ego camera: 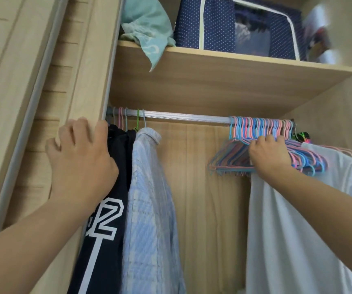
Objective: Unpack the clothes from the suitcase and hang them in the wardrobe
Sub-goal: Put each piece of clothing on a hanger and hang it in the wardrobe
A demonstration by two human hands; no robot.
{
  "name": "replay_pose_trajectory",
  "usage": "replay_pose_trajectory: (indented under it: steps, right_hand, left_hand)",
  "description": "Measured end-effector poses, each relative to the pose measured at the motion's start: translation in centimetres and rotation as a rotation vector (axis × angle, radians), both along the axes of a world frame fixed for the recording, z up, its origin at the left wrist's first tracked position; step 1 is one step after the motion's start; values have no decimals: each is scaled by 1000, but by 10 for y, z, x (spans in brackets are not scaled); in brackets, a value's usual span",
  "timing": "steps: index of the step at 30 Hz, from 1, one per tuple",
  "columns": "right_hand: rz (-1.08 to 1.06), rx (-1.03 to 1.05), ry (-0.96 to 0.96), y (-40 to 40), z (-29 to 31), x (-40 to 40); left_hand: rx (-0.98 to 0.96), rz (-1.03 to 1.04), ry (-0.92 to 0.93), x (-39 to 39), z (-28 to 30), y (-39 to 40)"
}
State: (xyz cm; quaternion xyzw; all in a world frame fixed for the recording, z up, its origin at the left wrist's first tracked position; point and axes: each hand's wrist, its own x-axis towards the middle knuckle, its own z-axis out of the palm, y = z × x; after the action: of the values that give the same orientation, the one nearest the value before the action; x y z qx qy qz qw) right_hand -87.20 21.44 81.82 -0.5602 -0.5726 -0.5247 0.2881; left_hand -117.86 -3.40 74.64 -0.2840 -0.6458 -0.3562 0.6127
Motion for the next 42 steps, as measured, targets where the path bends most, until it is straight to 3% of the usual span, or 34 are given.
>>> replay_pose_trajectory:
  steps: [2,6,13,17,20,22,25,28,32,36,38,42]
  right_hand:
    - [22,-60,49,-4,4,2]
    - [310,-190,271,-10,16,-9]
    - [583,-132,430,-18,26,-35]
    - [752,-102,471,-37,-22,-21]
    - [892,-190,548,-68,-84,8]
    - [1039,-344,701,-98,-136,38]
    - [1229,-591,973,-145,-233,103]
    - [1192,-766,1124,-203,-334,185]
    - [951,-988,1295,-300,-451,302]
    - [598,-1126,1499,-408,-546,427]
    - [366,-1207,1569,-466,-588,490]
    - [-57,-1437,1618,-572,-682,602]
  left_hand:
    - [0,-2,13,-1,-1,0]
    - [33,-55,15,-3,-2,1]
    - [21,-92,-4,-3,-4,0]
    - [-17,-96,12,-2,-6,-6]
    - [-152,-46,278,2,-9,-9]
    - [-175,-169,377,19,-26,-6]
    - [-220,-746,205,77,-91,8]
    - [-419,-1084,59,152,-188,22]
    - [-969,-1211,-121,250,-340,30]
    - [-1606,-1260,-305,354,-487,8]
    - [-1871,-1330,-292,415,-545,-14]
    - [-2176,-1467,-292,553,-622,-76]
